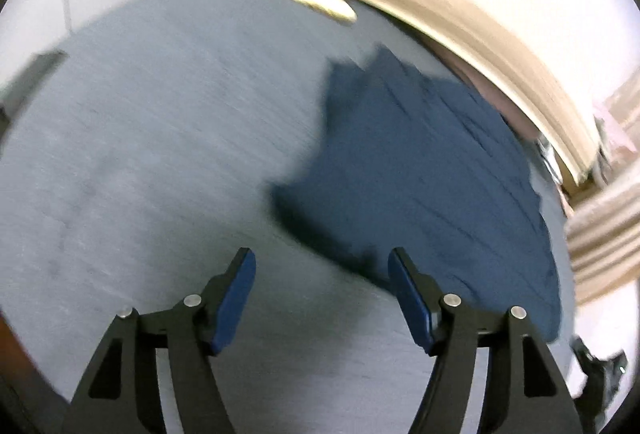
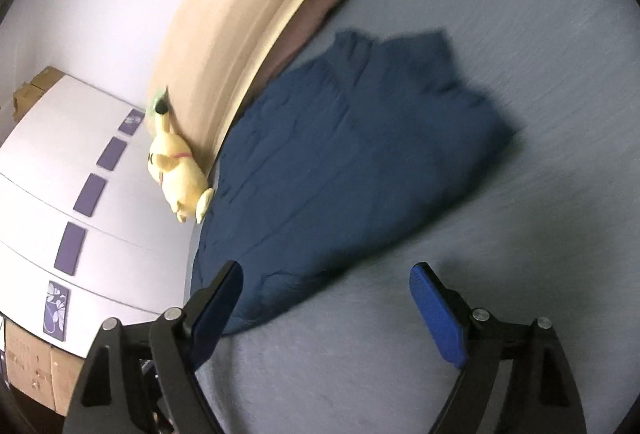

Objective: Fold large clothes

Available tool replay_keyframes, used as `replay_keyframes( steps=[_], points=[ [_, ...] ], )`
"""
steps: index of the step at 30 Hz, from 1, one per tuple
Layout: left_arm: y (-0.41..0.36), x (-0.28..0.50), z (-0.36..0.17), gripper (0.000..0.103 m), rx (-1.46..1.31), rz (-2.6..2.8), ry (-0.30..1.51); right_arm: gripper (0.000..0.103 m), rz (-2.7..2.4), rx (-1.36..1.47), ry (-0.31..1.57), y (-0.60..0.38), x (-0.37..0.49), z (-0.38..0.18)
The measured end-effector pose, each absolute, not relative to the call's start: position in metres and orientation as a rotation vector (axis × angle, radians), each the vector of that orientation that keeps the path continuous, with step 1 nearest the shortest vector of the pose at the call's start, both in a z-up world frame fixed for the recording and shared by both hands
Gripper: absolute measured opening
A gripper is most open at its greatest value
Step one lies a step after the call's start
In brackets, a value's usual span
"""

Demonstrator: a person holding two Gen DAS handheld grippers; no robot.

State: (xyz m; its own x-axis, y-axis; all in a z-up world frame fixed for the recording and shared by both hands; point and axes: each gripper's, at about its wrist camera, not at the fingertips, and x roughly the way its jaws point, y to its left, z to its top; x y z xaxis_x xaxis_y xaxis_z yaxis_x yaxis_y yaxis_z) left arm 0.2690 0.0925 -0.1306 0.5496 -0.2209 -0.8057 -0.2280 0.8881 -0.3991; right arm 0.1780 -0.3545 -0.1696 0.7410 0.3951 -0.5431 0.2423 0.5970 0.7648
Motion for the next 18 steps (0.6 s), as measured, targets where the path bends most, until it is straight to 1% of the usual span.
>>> replay_keyframes(
  steps=[2, 4, 7, 10, 12, 14, 16, 17, 18],
  points=[
    [0.107, 0.27, -0.126, 0.069, -0.505, 0.053, 0.986, 0.088, 0.064, 0.939, 0.707, -0.371, 0.169, -0.156],
    [0.104, 0.276, -0.12, 0.069, -0.505, 0.058, 0.968, 0.087, 0.061, 0.905, 0.67, -0.372, 0.175, -0.14],
    [0.077, 0.283, -0.104, 0.069, -0.425, 0.028, 0.911, 0.087, 0.104, 0.789, 0.639, -0.346, 0.198, -0.114],
    [0.031, 0.295, -0.09, 0.069, -0.274, -0.014, 0.865, 0.088, 0.092, 0.58, 0.63, -0.305, 0.222, -0.1],
    [0.008, 0.302, -0.09, 0.07, -0.16, 0.005, 0.824, 0.088, 0.06, 0.467, 0.654, -0.283, 0.24, -0.108],
    [-0.007, 0.311, -0.101, 0.069, -0.053, 0.068, 0.808, 0.088, 0.047, 0.397, 0.691, -0.263, 0.256, -0.121],
    [-0.006, 0.319, -0.123, 0.07, 0.026, 0.111, 0.866, 0.088, 0.022, 0.327, 0.74, -0.253, 0.262, -0.14],
    [-0.005, 0.323, -0.142, 0.072, 0.055, 0.104, 0.907, 0.088, 0.007, 0.297, 0.781, -0.251, 0.266, -0.149],
    [-0.004, 0.321, -0.146, 0.072, 0.061, 0.092, 0.89, 0.088, 0.005, 0.252, 0.83, -0.247, 0.268, -0.161]
  ],
)
